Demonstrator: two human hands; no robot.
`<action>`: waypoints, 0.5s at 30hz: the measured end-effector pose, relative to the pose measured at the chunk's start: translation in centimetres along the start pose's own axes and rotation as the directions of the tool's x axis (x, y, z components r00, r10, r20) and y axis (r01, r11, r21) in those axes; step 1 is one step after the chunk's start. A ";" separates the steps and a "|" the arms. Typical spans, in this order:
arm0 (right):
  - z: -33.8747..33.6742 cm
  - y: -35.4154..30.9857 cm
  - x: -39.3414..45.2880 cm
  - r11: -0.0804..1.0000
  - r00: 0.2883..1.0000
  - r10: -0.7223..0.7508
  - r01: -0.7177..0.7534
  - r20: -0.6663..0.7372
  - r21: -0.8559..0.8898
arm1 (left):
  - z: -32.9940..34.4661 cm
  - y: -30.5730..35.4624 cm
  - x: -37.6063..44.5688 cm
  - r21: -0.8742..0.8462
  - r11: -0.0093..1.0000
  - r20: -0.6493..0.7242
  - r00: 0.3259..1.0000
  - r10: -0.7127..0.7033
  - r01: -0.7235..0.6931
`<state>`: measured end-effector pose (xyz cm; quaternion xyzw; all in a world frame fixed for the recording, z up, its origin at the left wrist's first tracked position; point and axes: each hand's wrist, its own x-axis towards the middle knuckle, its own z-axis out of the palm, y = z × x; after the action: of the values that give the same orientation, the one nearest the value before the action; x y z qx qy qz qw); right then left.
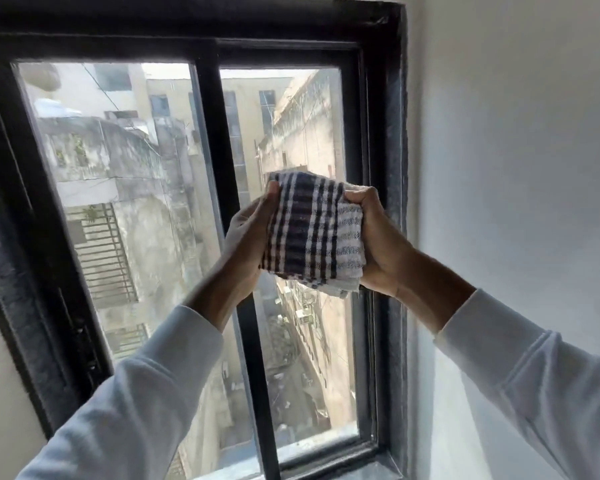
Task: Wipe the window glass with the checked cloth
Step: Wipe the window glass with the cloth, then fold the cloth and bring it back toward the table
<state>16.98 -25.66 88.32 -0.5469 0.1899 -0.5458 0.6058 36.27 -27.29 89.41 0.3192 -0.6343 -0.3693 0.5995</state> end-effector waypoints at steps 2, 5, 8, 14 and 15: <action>-0.3 -0.3 -3.1 0.996 0.990 -0.026 0.014 -0.136 -0.090 | 1.1 -0.4 -1.9 -0.025 0.998 -0.040 0.997 0.062 -0.063; -0.8 0.4 -7.7 0.979 0.934 -0.092 0.021 -0.346 -0.202 | 3.4 -1.6 -5.0 0.009 0.994 -0.110 0.988 0.109 -0.109; -1.1 2.2 -12.5 0.966 0.817 -0.147 -0.002 -0.557 -0.259 | 6.3 -4.2 -8.4 0.020 0.996 -0.112 0.990 0.089 -0.087; -4.8 8.1 -25.2 0.965 0.688 0.012 -0.199 -0.725 -0.172 | 12.3 -13.2 -18.3 0.025 0.992 -0.015 0.993 -0.120 0.120; -5.7 9.4 -27.5 0.960 0.648 0.029 -0.231 -0.761 -0.160 | 13.2 -14.8 -20.0 0.062 0.986 0.012 0.988 -0.155 0.154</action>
<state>7.36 -6.17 68.13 -0.3263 0.5272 -0.6503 0.4390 24.10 -16.94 66.24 0.3823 -0.6238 -0.3977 0.5537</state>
